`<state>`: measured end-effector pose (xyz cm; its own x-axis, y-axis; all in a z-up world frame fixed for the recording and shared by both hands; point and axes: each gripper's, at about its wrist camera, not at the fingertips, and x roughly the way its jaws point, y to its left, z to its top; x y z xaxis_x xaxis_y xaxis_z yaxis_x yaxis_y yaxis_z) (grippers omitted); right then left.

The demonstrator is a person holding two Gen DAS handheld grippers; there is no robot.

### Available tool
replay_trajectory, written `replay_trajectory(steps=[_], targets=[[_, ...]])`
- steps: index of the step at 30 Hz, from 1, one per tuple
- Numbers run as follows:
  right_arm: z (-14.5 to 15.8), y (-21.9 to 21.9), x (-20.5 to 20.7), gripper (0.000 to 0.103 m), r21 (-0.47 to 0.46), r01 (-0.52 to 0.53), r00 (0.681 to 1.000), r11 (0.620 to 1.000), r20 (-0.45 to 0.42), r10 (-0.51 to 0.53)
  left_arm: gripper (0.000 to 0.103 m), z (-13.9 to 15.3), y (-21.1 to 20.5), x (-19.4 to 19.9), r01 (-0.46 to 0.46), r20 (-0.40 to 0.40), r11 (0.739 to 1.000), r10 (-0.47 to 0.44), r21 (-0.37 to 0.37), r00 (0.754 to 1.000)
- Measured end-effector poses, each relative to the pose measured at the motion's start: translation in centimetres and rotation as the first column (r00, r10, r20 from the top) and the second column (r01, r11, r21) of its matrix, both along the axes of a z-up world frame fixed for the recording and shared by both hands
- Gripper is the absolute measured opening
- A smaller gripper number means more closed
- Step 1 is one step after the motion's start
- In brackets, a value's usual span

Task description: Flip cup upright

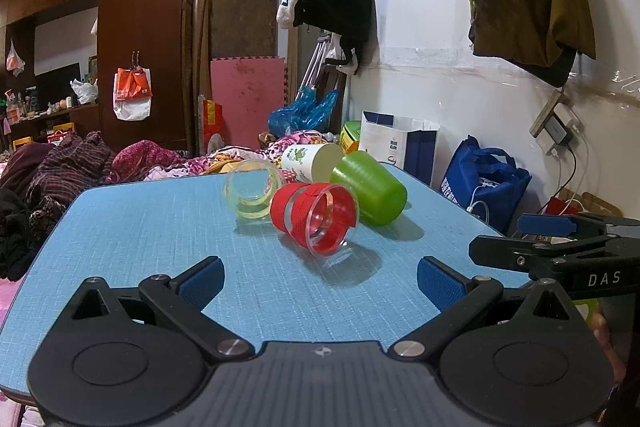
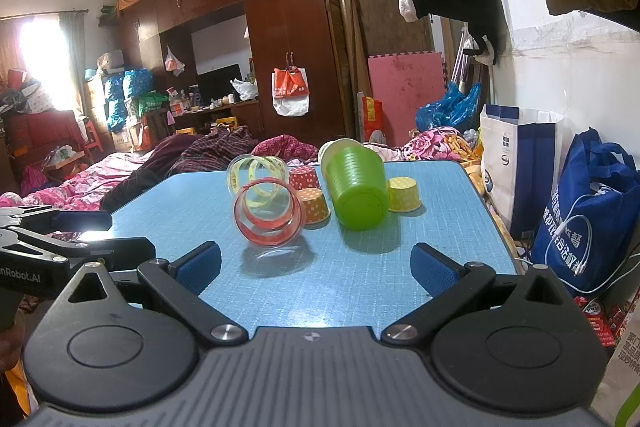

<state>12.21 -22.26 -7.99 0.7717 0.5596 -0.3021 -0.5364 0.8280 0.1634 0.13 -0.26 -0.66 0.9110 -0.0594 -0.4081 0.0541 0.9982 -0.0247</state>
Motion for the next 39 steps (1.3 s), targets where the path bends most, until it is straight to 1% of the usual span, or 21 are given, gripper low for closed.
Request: replay_trajectory(steps=[22,25,28,30,32,33,35,39], targets=[[-0.1,0.0,0.1,0.102,0.000,-0.002,1.000,1.000,-0.004,0.002,0.103,-0.1,0.0,0.0,-0.003,0.001,1.000,0.003,0.002,1.000],[-0.3,0.0,0.2,0.102,0.006,-0.002,1.000,1.000,-0.010,0.002,0.103,0.0,0.3,-0.2,-0.008,0.026,1.000,0.009,-0.007,1.000],[-0.4,-0.2,0.4,0.102,0.036,-0.007,1.000,0.999,-0.016,0.008,0.103,0.2,0.8,-0.4,-0.022,0.060,1.000,0.023,-0.017,0.998],[-0.2,0.0,0.8,0.102,0.045,-0.023,0.999,0.999,-0.023,0.024,0.103,0.5,1.5,-0.1,-0.025,0.068,0.999,0.027,-0.024,0.997],[0.4,0.5,1.4,0.102,0.038,-0.045,0.999,0.998,-0.011,0.045,0.103,0.7,2.2,0.2,-0.033,0.080,0.999,0.034,-0.022,0.996],[0.8,0.8,1.8,0.102,0.032,-0.060,0.998,0.998,0.001,0.060,0.103,0.9,2.8,0.4,-0.054,0.093,0.998,0.056,-0.018,0.994],[1.8,1.7,2.7,0.102,-0.001,-0.084,0.996,0.996,-0.008,0.084,0.103,0.9,3.9,0.8,-0.102,0.106,0.995,0.103,-0.017,0.989],[3.2,4.3,4.6,0.102,-0.074,-0.118,0.992,0.990,-0.059,0.113,0.103,0.4,6.8,2.2,-0.120,0.060,0.991,0.123,-0.052,0.991]])
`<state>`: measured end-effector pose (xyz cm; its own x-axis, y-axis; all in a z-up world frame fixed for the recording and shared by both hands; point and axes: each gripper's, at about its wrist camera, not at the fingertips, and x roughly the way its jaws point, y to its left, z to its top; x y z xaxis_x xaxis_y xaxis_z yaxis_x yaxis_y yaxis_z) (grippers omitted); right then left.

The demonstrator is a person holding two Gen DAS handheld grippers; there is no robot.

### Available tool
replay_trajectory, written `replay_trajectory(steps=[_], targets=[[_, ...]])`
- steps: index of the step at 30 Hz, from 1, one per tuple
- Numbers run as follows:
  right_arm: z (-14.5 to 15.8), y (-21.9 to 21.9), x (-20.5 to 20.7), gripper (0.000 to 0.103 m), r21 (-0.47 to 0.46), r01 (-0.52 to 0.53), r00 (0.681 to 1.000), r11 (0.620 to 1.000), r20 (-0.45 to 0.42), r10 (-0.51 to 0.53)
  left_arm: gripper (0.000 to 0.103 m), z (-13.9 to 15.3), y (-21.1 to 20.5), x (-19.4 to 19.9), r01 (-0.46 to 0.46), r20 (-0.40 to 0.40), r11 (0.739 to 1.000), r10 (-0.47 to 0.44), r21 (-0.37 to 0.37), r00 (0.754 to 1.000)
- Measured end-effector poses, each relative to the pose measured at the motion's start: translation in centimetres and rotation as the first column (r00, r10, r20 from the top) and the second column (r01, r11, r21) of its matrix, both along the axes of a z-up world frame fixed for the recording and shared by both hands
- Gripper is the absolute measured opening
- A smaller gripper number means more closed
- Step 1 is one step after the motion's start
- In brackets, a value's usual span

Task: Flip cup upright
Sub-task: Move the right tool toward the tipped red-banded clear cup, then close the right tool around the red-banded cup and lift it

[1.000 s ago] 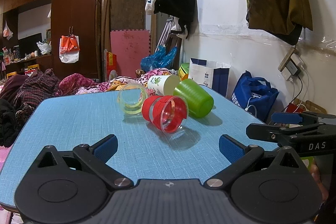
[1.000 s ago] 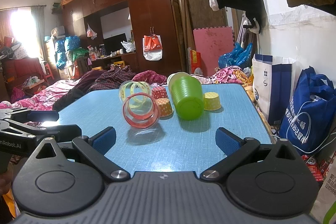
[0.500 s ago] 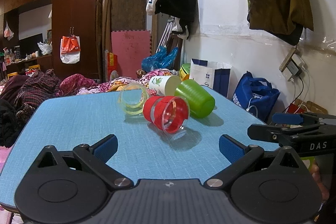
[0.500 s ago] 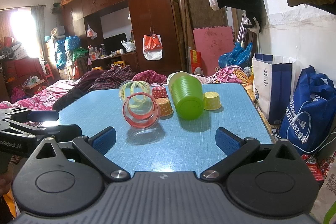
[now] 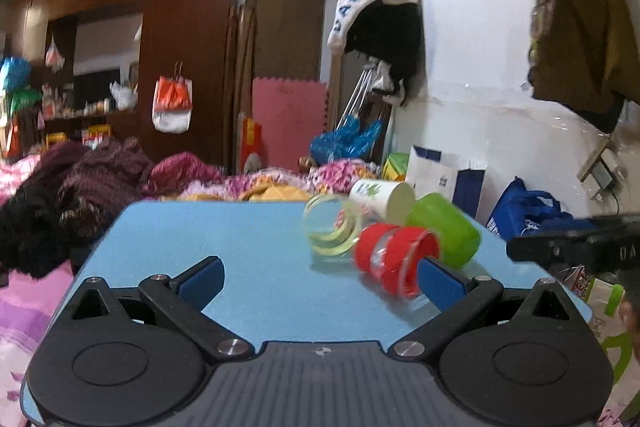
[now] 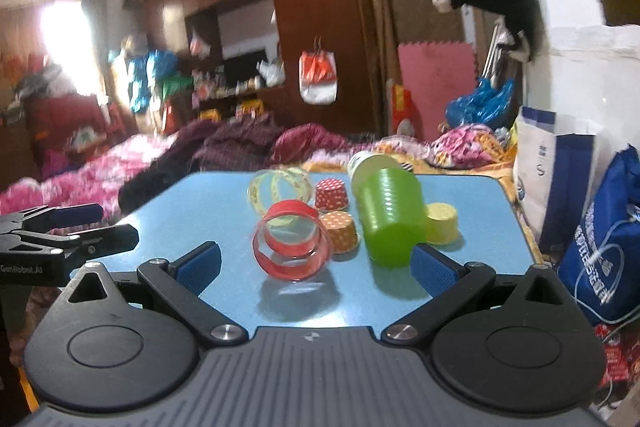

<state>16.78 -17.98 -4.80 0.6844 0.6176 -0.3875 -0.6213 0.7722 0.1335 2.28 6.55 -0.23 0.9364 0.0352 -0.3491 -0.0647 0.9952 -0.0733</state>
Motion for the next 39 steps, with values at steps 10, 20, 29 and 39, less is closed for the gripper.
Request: replay_trajectory(steps=[10,20,29,39], targets=[[1.8,5.7,4.7,0.102,-0.173,-0.107,0.986,0.979,-0.147,0.082,0.103,-0.7,3.0,2.0,0.031,-0.063,0.998,-0.034,-0.058,0.997],[1.9,9.4,7.5,0.087,-0.341,-0.272,0.937,0.900,-0.306,0.168,0.103,-1.4,7.2,3.0,0.015,-0.071,0.990,-0.025,-0.138,0.997],[1.3,12.6,9.8,0.073,-0.467,-0.375,0.870,0.801,-0.475,0.130,0.103,-1.6,8.4,4.7,0.044,-0.083,0.983,-0.060,-0.179,0.995],[1.6,14.8,7.5,0.066,-0.604,-0.483,0.859,0.634,-0.467,0.209,0.103,-2.9,11.5,5.3,0.038,-0.076,0.965,-0.059,-0.258,0.995]])
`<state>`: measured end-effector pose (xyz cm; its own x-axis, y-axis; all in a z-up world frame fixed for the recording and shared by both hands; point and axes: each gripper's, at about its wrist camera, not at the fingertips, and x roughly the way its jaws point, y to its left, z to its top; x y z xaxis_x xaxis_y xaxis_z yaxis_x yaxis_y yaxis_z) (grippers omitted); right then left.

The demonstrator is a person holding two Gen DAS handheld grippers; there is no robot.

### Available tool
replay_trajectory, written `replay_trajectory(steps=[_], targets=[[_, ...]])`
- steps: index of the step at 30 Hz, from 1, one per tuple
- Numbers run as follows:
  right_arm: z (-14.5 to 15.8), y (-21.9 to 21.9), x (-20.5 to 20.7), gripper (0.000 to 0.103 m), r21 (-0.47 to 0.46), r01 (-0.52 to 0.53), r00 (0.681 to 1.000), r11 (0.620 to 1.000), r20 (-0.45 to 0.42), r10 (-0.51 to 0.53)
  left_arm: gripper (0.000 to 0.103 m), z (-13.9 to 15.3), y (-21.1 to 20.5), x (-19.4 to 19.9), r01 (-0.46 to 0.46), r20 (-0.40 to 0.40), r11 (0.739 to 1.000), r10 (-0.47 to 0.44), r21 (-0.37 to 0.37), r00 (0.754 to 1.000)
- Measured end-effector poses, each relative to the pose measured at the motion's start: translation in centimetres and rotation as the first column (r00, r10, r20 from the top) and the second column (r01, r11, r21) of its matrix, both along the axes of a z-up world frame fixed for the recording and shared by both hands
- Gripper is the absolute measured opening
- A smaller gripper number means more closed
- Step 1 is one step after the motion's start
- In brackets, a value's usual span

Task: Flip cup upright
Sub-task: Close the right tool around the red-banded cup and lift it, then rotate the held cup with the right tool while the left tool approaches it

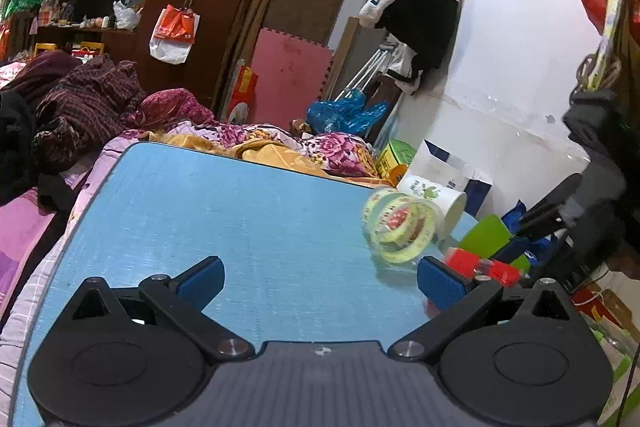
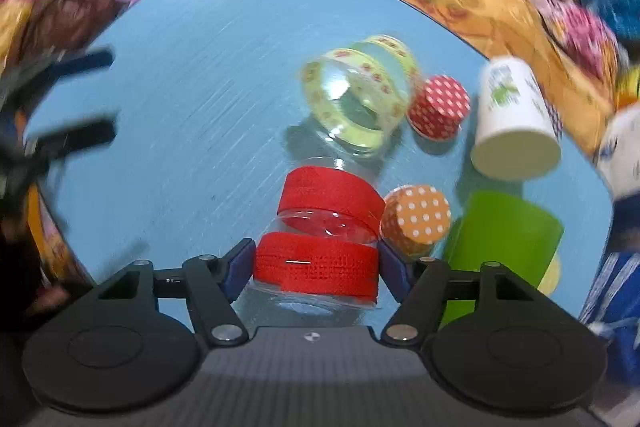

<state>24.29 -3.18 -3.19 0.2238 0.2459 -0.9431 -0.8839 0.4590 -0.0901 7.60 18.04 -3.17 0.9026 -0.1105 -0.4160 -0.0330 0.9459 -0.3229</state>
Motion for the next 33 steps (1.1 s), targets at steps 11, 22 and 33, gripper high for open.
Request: replay_trajectory(steps=[11,22,33], targets=[[-0.1,2.7,-9.3,0.066,-0.302,-0.602,0.714,0.739,0.212,0.667,0.103,0.9,3.3,-1.2,-0.064,0.060,0.997,0.066,-0.045,0.996],[-0.9,2.0,-13.2,0.066,-0.509,-0.833,0.171,0.217,0.137,0.976,0.103,1.1,5.5,-4.2,-0.142,0.122,0.990,0.144,-0.026,0.982],[0.2,0.5,-14.2,0.066,-0.476,-0.863,-0.205,-0.170,0.022,0.979,0.103,1.0,4.4,-4.8,-0.006,0.165,0.999,0.001,0.033,0.986]])
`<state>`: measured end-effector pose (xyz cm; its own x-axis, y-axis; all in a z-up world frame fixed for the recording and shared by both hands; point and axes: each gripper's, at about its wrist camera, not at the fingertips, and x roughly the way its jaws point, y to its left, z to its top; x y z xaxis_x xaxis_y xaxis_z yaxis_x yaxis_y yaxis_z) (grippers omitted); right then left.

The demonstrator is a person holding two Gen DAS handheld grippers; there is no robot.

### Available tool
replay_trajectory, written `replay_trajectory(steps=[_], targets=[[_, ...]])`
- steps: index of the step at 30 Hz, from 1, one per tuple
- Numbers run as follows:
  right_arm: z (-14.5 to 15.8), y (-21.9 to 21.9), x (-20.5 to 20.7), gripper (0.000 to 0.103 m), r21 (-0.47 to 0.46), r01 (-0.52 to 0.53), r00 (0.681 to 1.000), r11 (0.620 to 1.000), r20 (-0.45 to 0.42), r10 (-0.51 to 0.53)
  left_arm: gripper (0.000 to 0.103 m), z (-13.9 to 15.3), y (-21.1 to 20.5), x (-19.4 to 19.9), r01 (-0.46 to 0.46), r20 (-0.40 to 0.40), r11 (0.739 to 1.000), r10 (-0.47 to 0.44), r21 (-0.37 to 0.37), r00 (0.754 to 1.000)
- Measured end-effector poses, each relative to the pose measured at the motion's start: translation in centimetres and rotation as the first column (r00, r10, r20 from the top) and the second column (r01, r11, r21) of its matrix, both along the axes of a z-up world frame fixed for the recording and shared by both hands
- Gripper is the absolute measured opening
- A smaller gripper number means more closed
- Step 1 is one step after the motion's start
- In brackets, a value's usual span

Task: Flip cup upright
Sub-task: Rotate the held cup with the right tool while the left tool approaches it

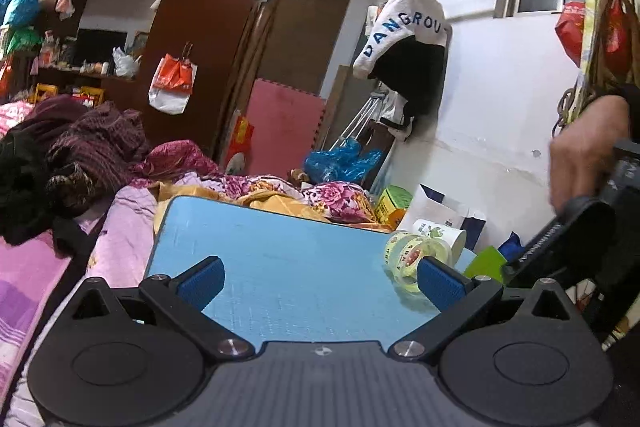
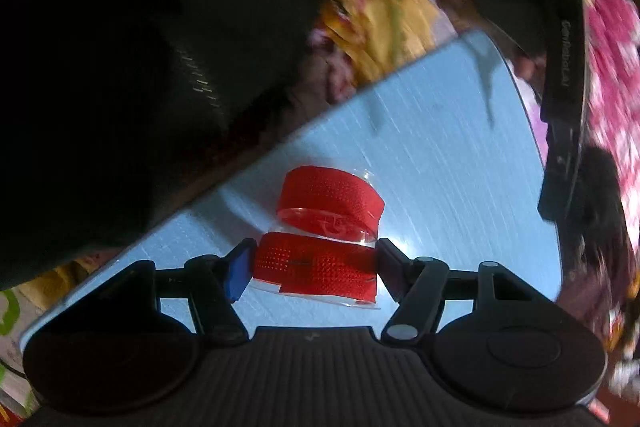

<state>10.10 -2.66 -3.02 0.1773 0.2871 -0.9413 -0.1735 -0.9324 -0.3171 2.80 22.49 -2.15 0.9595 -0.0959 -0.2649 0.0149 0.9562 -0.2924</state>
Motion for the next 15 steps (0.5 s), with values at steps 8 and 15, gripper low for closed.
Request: replay_trajectory(steps=[8,15], targets=[[-0.44,0.20,0.87,0.066,-0.034,-0.078,0.996,0.996,-0.051,0.077,0.103,-0.54,-0.07,0.05,0.031,-0.002,1.000,-0.031,0.003,1.000],[-0.85,0.96,0.58,0.066,-0.034,-0.062,0.996,0.998,-0.070,0.059,0.103,-0.53,-0.25,-0.17,0.038,-0.002,0.999,-0.038,0.019,0.999]])
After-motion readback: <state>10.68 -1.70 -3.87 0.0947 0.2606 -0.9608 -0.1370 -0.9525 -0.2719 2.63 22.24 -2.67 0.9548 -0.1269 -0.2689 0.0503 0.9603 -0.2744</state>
